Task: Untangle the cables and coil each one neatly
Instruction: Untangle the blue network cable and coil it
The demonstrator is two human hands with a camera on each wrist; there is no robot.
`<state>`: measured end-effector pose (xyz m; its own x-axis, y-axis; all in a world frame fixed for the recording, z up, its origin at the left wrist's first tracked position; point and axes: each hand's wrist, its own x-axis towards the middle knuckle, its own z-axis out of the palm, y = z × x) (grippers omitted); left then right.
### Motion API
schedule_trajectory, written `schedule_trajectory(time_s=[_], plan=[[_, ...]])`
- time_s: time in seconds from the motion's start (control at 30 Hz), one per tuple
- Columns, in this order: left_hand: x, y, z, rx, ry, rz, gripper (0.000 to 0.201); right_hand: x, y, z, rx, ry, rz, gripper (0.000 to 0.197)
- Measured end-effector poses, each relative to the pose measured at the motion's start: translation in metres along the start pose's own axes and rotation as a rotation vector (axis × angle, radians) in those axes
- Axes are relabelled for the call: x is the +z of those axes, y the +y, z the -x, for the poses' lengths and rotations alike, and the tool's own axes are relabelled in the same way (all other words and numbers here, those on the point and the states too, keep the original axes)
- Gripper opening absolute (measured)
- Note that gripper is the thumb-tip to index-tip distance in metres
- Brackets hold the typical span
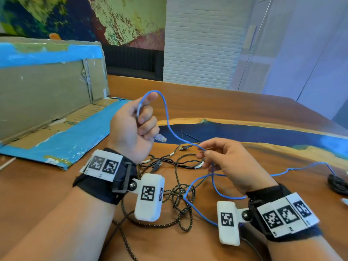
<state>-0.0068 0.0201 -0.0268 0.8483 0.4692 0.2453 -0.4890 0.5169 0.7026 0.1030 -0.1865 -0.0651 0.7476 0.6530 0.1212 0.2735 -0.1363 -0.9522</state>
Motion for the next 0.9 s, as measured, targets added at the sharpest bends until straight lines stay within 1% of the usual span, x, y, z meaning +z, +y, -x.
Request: schedule_trajectory(time_s=[0.1,0.17,0.23,0.3,0.33,0.37,0.47,0.53,0.6,0.67,0.73,0.77,0.83,0.9], plan=[[0.008,-0.011,0.003,-0.056,-0.008,-0.181,0.036,0.008,0.001,-0.001,-0.047,-0.037,0.046,0.04],[0.011,-0.018,0.006,-0.098,-0.044,-0.337,0.037,0.011,0.001,-0.002,-0.116,-0.022,0.077,0.046],[0.013,-0.024,0.009,-0.143,-0.09,-0.453,0.037,0.013,0.001,-0.002,-0.148,-0.033,0.065,0.05],[0.014,-0.027,0.011,-0.187,-0.132,-0.512,0.038,0.017,-0.001,-0.002,-0.173,-0.062,0.02,0.051],[0.015,-0.028,0.012,-0.204,-0.15,-0.519,0.039,0.019,-0.002,-0.003,-0.19,-0.06,0.0,0.05],[0.015,-0.028,0.014,-0.22,-0.167,-0.512,0.041,0.022,-0.002,-0.004,-0.204,-0.028,-0.025,0.045],[0.016,-0.025,0.015,-0.295,-0.198,-0.385,0.042,0.027,-0.006,-0.004,-0.212,0.121,-0.219,0.021],[0.013,-0.018,0.015,-0.34,-0.222,-0.216,0.042,0.026,-0.007,-0.003,-0.217,0.159,-0.311,0.016],[0.009,-0.012,0.013,-0.343,-0.226,-0.072,0.041,0.021,-0.007,-0.002,-0.216,0.186,-0.317,0.015],[0.005,-0.01,0.01,-0.315,-0.216,0.033,0.037,0.018,-0.005,-0.003,-0.207,0.203,-0.256,0.018],[0.006,-0.011,0.008,-0.269,-0.203,0.134,0.034,0.015,-0.003,-0.003,-0.208,0.201,-0.123,0.02],[0.007,-0.013,0.006,-0.243,-0.176,0.18,0.034,0.015,-0.002,-0.004,-0.206,0.186,-0.049,0.022],[0.01,-0.018,0.005,-0.185,-0.093,0.236,0.04,0.016,-0.002,-0.004,-0.193,0.115,0.068,0.023],[0.014,-0.025,0.005,-0.114,-0.032,0.236,0.041,0.019,-0.006,-0.002,-0.172,-0.003,0.163,0.02]])
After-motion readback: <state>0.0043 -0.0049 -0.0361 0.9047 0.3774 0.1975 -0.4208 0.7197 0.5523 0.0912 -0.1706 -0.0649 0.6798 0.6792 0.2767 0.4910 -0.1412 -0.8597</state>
